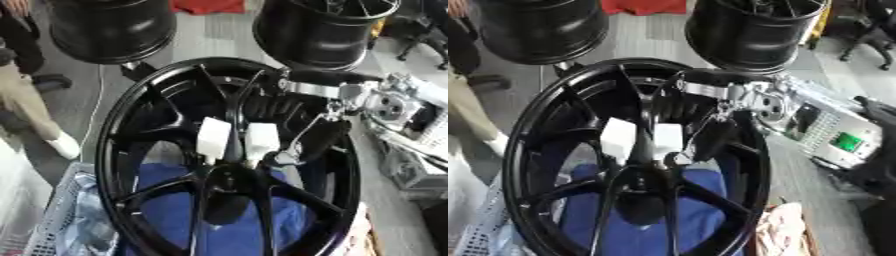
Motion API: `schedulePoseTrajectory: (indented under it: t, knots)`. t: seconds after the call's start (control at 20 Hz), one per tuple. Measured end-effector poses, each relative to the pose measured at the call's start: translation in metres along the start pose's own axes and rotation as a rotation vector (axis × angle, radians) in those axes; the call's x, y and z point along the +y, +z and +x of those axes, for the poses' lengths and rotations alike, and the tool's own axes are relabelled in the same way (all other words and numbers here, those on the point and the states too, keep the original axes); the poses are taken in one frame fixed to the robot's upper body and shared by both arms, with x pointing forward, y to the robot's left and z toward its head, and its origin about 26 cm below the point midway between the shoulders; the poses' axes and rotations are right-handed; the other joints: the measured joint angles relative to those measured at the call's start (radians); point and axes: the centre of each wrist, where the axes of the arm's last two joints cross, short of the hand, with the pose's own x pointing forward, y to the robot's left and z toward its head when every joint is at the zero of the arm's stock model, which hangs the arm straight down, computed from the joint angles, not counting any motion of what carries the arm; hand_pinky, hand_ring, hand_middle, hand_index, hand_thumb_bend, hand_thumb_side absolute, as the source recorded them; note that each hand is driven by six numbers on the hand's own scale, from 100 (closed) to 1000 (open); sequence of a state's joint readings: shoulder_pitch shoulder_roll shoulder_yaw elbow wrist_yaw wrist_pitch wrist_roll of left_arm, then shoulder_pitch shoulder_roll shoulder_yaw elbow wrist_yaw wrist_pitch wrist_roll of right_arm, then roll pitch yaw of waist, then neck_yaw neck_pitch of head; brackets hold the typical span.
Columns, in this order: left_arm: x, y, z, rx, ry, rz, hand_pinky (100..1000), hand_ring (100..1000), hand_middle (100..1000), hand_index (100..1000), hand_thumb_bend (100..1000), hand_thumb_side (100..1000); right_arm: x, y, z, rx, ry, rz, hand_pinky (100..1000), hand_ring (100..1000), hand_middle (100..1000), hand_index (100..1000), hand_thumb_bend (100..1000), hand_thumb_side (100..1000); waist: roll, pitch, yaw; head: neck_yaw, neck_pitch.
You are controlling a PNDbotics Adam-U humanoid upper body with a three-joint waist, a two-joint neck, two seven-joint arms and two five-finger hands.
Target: Pull the pin out of the wheel hub.
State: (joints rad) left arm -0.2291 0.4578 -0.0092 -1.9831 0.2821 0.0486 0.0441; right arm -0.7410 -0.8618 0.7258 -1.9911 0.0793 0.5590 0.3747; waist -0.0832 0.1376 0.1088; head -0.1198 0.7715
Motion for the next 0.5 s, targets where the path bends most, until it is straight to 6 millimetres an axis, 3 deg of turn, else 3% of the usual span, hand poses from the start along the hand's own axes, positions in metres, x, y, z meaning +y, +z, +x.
schedulePoseTrajectory:
  t: [0.5]
  knots:
    - [-0.0013, 0.0001, -0.0006, 0.000, 0.008, -0.001, 831, 690, 641, 733, 100, 682, 0.0085, -0.0034, 0.0010, 0.044, 0.023, -0.015, 713, 698, 628, 737, 484, 134, 0.000, 0.005, -0.002, -0.006, 0.000]
